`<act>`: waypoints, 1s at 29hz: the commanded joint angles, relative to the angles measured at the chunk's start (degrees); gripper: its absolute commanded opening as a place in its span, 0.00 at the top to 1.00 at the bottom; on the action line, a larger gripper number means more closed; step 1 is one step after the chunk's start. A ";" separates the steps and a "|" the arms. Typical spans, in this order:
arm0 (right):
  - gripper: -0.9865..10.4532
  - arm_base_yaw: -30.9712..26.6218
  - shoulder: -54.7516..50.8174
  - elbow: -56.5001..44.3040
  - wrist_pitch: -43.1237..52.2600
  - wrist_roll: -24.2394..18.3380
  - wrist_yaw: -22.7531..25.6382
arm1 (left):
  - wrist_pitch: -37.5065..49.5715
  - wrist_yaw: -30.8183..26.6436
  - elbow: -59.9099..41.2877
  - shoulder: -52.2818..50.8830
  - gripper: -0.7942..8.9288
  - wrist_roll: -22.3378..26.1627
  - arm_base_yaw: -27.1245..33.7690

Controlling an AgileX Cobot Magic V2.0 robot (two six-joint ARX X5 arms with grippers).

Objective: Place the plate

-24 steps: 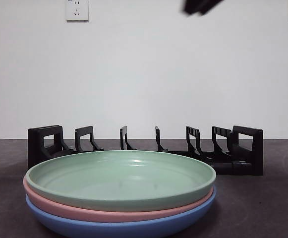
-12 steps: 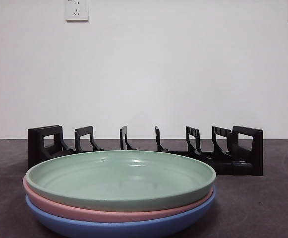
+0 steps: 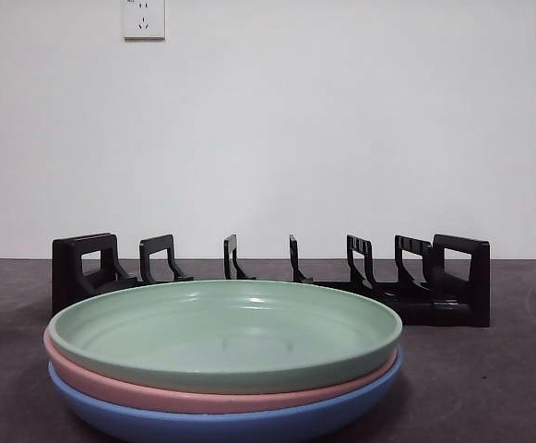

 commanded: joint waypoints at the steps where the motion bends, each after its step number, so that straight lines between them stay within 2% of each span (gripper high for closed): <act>1: 0.89 0.24 0.15 0.44 0.55 0.74 -0.07 | 0.37 -0.17 0.96 0.00 0.91 1.03 -0.15; 7: 0.89 0.24 0.15 0.44 0.55 0.74 -0.11 | 0.37 -0.17 0.96 0.00 0.91 1.03 -0.15; 8: 0.89 0.24 0.15 0.44 0.52 0.74 -0.13 | 0.22 -0.20 0.96 0.00 0.91 3.06 -0.17; 9: 0.89 0.24 0.15 0.44 0.55 0.74 -0.13 | 0.52 -0.70 0.87 -0.02 0.91 7.50 -0.13; 12: 0.89 0.24 0.15 0.44 0.55 0.74 -0.07 | 4.15 -1.36 -2.93 -0.79 0.91 8.74 0.48; 17: 0.89 0.24 0.15 0.44 0.55 0.74 -0.13 | 27.02 -0.15 -23.82 -6.23 0.91 14.16 7.98; 20: 0.89 0.24 0.15 0.44 0.55 0.74 -0.11 | 39.69 5.92 -35.71 -10.82 0.91 14.10 13.86; 22: 0.89 0.24 0.15 0.44 0.52 0.74 -0.09 | 43.71 9.73 -41.13 -14.08 0.91 13.68 16.96; 24: 0.89 0.24 0.15 0.44 0.55 0.74 -0.11 | 43.41 12.00 -44.52 -17.55 0.91 12.68 19.21; 29: 0.89 0.24 0.15 0.44 0.57 0.74 -0.11 | 39.36 12.07 -48.61 -23.78 0.91 11.41 22.71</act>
